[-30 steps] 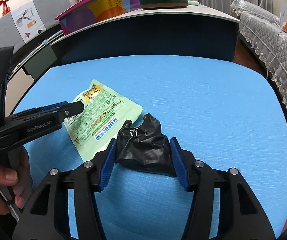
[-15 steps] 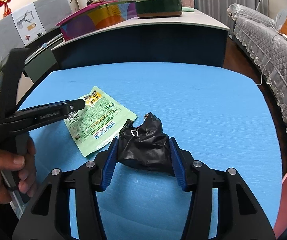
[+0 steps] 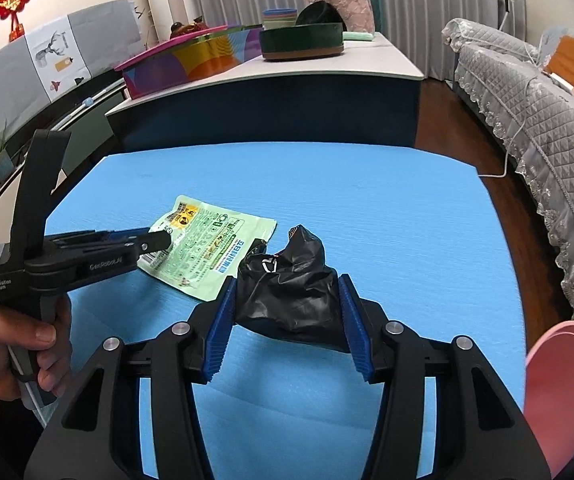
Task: Collect trash
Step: 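Grasp the black plastic bag with the right tool while the left tool grasps the green wrapper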
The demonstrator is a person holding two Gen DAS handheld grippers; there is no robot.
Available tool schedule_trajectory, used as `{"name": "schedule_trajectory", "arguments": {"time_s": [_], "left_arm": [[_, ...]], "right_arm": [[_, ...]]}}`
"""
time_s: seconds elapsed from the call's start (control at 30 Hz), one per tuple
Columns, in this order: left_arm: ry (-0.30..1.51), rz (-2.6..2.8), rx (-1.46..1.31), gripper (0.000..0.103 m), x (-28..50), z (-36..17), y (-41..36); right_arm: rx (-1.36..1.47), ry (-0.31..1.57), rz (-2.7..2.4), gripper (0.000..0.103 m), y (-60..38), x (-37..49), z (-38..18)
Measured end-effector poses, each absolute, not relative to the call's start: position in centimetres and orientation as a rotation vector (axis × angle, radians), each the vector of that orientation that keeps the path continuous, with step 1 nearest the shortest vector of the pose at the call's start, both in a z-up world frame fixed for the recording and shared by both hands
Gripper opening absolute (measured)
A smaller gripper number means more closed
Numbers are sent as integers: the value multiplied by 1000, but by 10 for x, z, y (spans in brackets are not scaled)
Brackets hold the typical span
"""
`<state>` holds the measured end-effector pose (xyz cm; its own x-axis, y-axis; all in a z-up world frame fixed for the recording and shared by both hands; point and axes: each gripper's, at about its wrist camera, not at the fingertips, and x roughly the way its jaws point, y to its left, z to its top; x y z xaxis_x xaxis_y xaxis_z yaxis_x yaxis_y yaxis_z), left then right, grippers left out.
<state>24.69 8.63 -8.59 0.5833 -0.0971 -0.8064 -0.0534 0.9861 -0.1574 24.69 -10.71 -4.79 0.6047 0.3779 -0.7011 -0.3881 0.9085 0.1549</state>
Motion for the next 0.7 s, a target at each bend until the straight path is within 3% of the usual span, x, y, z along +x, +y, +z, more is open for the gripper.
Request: {"name": "schedule_trajectory", "arguments": {"time_s": [0.23, 0.43, 0.47, 0.5, 0.53, 0.57, 0.7], "left_arm": [[938, -54, -156, 2, 233, -77, 75], [911, -48, -147, 0, 223, -65, 70], [906, -32, -147, 1, 223, -65, 71], [902, -20, -150, 9, 223, -65, 73], [902, -11, -157, 26, 223, -66, 75], [901, -6, -170, 34, 224, -68, 77], [895, 4, -193, 38, 230, -75, 79]], "right_arm": [[-11, 775, 431, 51, -119, 231, -33], [-4, 752, 410, 51, -136, 214, -21], [-2, 749, 407, 51, -139, 212, -19], [-1, 745, 404, 51, -142, 209, -18], [1, 741, 401, 51, -144, 206, -16], [1, 736, 396, 51, -148, 202, -13], [1, 726, 377, 51, -162, 189, -7]]}}
